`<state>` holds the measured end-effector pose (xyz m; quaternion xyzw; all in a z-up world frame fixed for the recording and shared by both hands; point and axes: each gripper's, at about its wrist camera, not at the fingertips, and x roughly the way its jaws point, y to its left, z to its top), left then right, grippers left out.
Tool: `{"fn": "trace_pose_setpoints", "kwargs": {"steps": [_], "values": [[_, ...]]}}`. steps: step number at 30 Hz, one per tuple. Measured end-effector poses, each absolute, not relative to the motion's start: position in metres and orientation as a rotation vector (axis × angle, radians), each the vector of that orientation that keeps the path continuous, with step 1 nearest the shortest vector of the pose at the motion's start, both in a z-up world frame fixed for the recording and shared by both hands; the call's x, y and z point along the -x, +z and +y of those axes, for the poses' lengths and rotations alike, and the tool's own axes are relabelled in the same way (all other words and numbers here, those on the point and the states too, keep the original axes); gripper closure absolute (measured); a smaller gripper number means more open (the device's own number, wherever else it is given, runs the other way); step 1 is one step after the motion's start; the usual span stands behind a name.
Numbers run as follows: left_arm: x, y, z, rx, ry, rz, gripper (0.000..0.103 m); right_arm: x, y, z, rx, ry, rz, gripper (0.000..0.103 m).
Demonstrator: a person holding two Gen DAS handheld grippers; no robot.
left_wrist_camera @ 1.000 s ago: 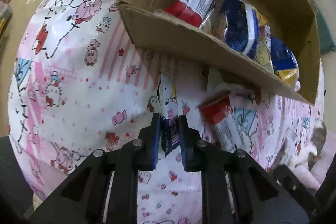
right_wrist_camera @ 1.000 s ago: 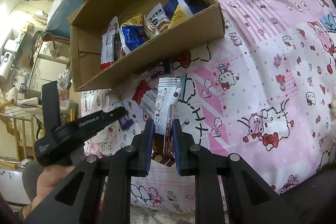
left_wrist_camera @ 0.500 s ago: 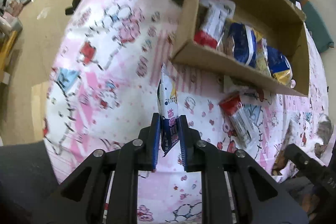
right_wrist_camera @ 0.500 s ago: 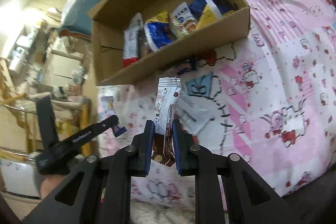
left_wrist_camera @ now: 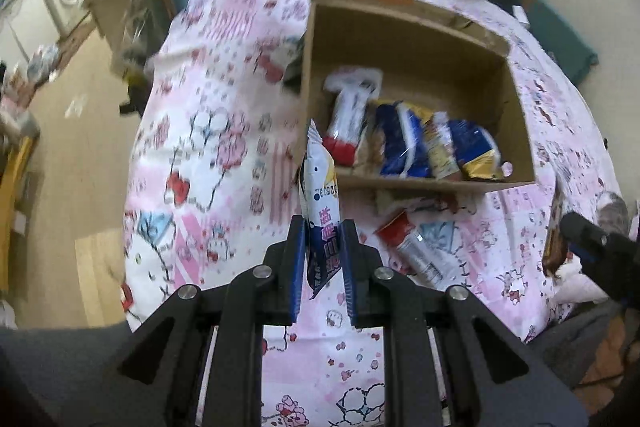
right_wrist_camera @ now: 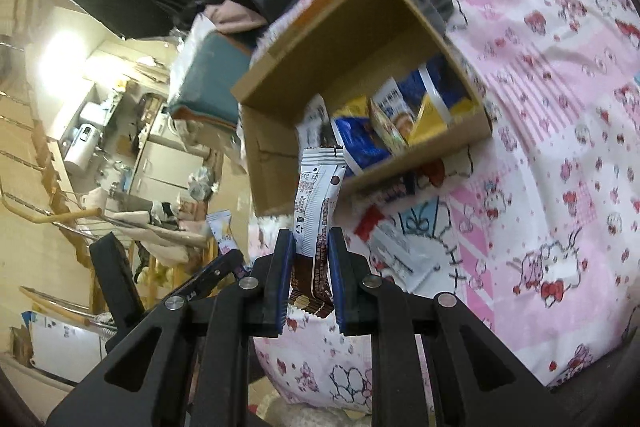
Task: Organize snacks
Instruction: 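Carry both held packets over the box and lower them inside, then open both tools to release the packets into the box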
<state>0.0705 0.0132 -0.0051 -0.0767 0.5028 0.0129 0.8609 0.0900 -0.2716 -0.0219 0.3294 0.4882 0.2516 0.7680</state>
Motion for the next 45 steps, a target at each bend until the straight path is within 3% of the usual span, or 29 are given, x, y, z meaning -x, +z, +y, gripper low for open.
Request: {"fn": "trace_pose_setpoints", "kwargs": {"steps": [17, 45], "values": [[-0.130, 0.046, -0.004, 0.112, -0.074, 0.924, 0.089, -0.143, 0.012, -0.268, -0.609, 0.553, 0.943, 0.084], [-0.190, -0.026, -0.024, 0.104, -0.094, 0.977, 0.088, -0.216, -0.051, -0.249, -0.491, 0.435, 1.082, 0.084]]}}
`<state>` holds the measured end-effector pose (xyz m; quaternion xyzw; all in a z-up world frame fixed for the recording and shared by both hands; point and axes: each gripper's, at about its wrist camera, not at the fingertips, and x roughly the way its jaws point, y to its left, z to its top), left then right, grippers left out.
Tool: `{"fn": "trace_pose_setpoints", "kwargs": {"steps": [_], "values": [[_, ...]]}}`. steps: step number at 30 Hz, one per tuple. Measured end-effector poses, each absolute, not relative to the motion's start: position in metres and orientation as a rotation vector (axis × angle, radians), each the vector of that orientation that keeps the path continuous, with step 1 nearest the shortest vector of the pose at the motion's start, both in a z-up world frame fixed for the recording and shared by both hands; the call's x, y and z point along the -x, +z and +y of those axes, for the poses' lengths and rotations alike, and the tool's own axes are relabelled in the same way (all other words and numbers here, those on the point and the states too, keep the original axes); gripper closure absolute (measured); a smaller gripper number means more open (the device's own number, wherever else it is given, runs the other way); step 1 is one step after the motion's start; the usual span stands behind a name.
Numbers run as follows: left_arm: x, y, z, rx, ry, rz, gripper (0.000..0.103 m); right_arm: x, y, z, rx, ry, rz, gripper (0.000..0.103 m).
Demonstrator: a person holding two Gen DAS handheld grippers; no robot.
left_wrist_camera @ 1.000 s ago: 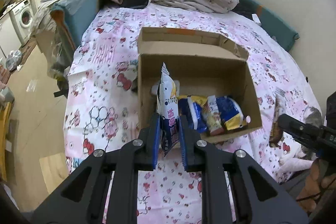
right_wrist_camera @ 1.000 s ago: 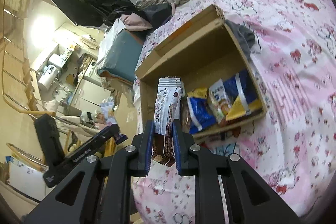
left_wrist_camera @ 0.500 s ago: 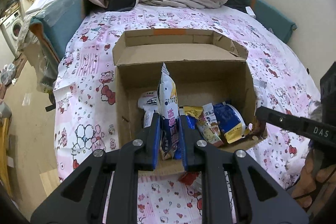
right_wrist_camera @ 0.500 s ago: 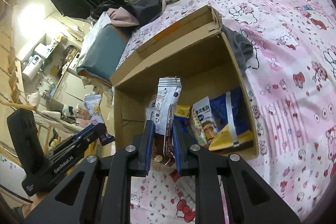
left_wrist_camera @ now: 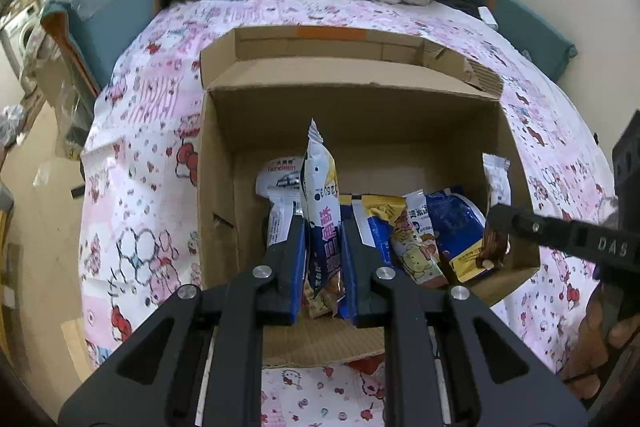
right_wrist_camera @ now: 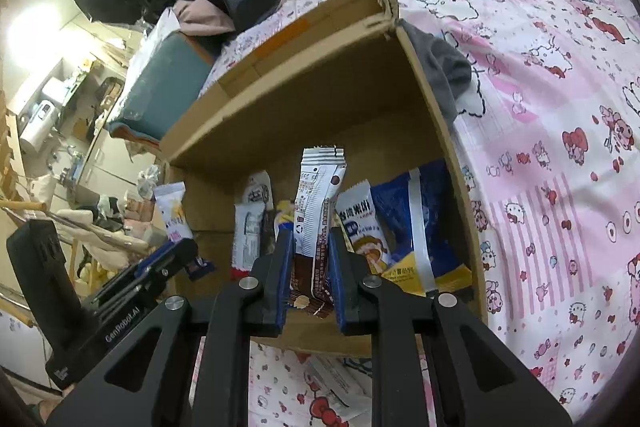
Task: Organize snacks
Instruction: 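Open both tools to release the packets into the box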
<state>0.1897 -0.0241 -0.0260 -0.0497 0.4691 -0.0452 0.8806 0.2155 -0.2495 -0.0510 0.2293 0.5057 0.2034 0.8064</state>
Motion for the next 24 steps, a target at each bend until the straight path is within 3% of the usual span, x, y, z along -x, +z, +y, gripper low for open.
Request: {"fn": "trace_pose_setpoints", "kwargs": {"steps": [19, 20, 22, 24], "values": [[-0.185, -0.027, -0.035, 0.059, -0.078, 0.958, 0.085, -0.215, -0.049, -0.247, -0.542, 0.470, 1.077, 0.078], [-0.185, -0.026, -0.034, 0.068, -0.079, 0.958, 0.079, -0.215, -0.047, -0.249, -0.547, 0.462, 1.069, 0.074], [-0.184, -0.024, -0.031, 0.094, -0.077, 0.951, 0.055, -0.215, -0.044, -0.255, -0.573, 0.452, 1.041, 0.032], [-0.180, -0.019, -0.028, 0.104, -0.054, 0.924, 0.020, -0.215, -0.042, -0.261, -0.592, 0.435, 1.020, 0.028]]}}
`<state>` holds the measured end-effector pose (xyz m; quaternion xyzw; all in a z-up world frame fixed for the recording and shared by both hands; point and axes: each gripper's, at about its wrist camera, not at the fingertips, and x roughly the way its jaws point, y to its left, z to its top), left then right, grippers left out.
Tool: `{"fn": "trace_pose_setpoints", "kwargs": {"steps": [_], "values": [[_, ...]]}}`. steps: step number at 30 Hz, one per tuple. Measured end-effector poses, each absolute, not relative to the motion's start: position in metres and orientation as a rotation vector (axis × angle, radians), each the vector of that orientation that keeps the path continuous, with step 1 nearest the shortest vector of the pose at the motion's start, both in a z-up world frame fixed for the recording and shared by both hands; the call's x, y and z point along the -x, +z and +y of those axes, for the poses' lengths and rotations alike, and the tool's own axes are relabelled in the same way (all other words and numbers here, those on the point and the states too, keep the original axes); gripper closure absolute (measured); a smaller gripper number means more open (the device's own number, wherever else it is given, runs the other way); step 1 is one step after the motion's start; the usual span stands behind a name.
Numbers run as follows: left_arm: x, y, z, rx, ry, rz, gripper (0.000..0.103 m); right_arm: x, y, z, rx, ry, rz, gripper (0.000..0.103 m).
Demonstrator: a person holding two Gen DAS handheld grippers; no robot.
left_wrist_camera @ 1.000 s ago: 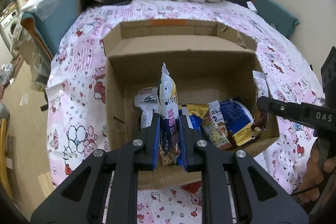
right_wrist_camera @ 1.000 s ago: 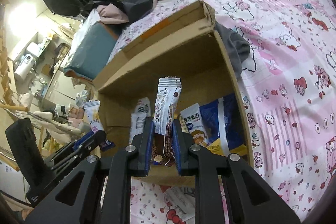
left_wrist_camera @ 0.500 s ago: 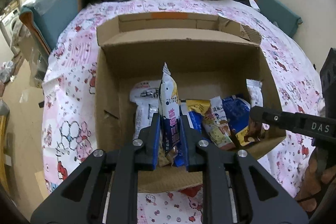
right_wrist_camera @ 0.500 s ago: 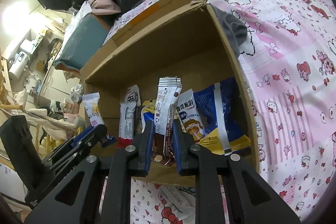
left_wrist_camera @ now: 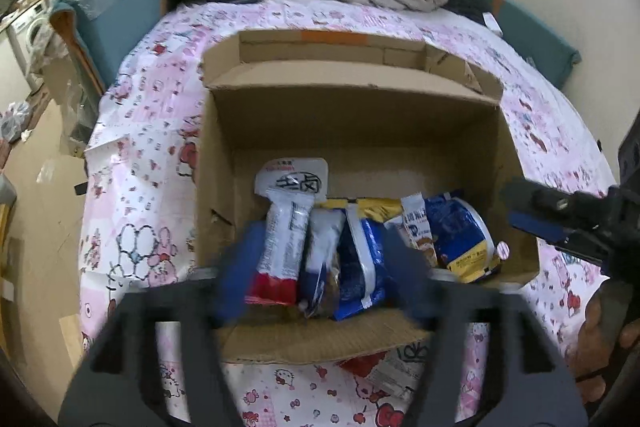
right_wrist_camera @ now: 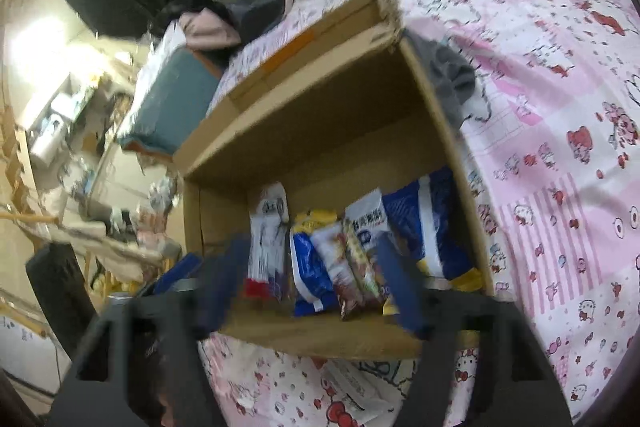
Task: Organize snacks
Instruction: 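Open both tools to release the packets into the box, then withdraw both tools from the box toward the last packets on the sheet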
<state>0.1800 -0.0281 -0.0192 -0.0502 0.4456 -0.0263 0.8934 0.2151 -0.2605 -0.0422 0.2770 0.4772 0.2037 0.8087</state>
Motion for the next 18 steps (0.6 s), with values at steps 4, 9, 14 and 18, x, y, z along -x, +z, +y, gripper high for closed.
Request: {"fn": "trace_pose_setpoints", "kwargs": {"steps": [4, 9, 14, 18], "values": [[-0.178, -0.013, -0.021, 0.126, -0.024, 0.894, 0.014, -0.218, -0.046, -0.270, -0.639, 0.414, 1.031, 0.028], [-0.180, -0.015, -0.011, 0.150, 0.002, 0.916, 0.014, -0.217, -0.044, -0.273, -0.625, 0.398, 1.029, 0.028], [-0.180, -0.017, -0.005, 0.176, 0.023, 0.942, 0.014, -0.211, -0.041, -0.278, -0.647, 0.389, 1.022, 0.028], [-0.174, -0.016, -0.004, 0.167, 0.026, 0.956, 0.014, -0.203, -0.039, -0.279, -0.652, 0.386, 1.022, 0.028]]}}
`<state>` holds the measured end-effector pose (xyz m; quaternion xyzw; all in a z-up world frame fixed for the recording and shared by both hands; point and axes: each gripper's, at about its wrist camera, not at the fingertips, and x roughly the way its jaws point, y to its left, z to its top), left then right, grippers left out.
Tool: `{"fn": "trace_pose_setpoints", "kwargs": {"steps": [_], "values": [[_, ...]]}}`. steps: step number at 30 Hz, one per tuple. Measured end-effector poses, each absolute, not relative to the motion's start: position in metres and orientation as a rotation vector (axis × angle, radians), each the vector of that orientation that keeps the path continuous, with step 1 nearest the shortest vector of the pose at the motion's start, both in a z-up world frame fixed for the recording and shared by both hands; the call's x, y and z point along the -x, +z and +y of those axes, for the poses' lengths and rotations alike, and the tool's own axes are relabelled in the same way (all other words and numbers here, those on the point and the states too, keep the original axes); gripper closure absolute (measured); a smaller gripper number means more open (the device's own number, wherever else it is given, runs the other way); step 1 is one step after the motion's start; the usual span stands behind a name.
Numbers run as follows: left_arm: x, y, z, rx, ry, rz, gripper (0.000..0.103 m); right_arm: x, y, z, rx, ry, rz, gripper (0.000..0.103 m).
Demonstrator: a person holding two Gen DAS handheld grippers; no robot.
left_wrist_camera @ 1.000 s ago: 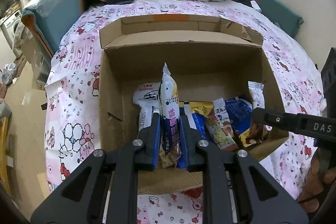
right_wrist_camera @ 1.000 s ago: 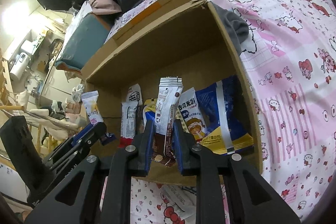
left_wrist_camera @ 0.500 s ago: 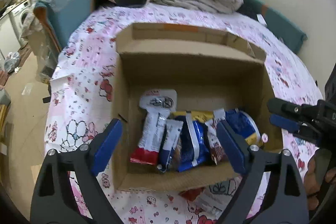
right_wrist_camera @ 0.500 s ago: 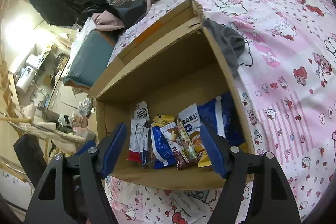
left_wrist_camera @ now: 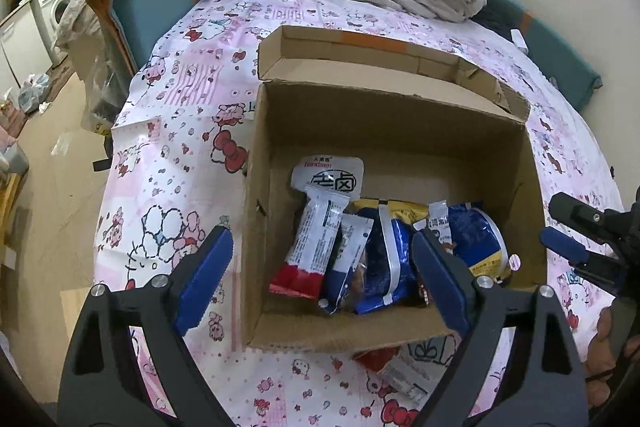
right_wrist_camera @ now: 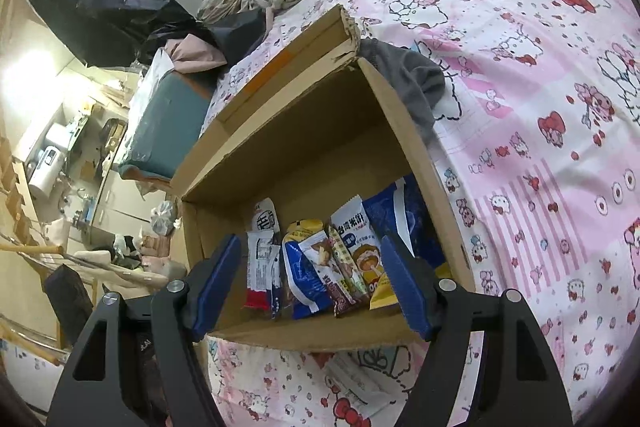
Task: Organize snacks
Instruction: 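Withdraw both tools from the box toward the last packets on the sheet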
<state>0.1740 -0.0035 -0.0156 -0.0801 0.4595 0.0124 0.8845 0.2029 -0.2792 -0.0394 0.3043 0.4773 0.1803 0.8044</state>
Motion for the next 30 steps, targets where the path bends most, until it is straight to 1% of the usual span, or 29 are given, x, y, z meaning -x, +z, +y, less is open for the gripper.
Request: {"fn": "trace_pose_setpoints", "kwargs": {"steps": [6, 10, 15, 20, 23, 25, 29, 30], "values": [[-0.161, -0.006, 0.003, 0.188, 0.021, 0.951, 0.014, -0.184, -0.034, -0.280, -0.634, 0.387, 1.027, 0.028], [-0.150, -0.008, 0.006, 0.188, 0.012, 0.988, 0.014, -0.168, -0.037, -0.277, -0.601, 0.388, 1.057, 0.028], [-0.130, -0.014, 0.017, 0.234, 0.037, 1.033, 0.014, -0.149, -0.053, -0.262, -0.571, 0.423, 1.131, 0.028], [-0.106, -0.020, 0.038, 0.374, 0.065, 1.106, 0.014, -0.138, -0.080, -0.234, -0.499, 0.418, 1.217, 0.028], [-0.089, -0.020, 0.046, 0.431, 0.058, 1.113, 0.014, -0.143, -0.097, -0.208, -0.382, 0.395, 1.230, 0.018], [-0.081, -0.019, 0.049, 0.437, 0.067, 1.111, 0.014, -0.151, -0.109, -0.193, -0.306, 0.384, 1.225, 0.008], [-0.079, -0.021, 0.056, 0.455, 0.089, 1.106, 0.014, -0.165, -0.130, -0.173, -0.243, 0.351, 1.215, 0.007], [-0.079, -0.022, 0.058, 0.457, 0.095, 1.106, 0.014, -0.167, -0.134, -0.168, -0.228, 0.346, 1.204, 0.004]]}}
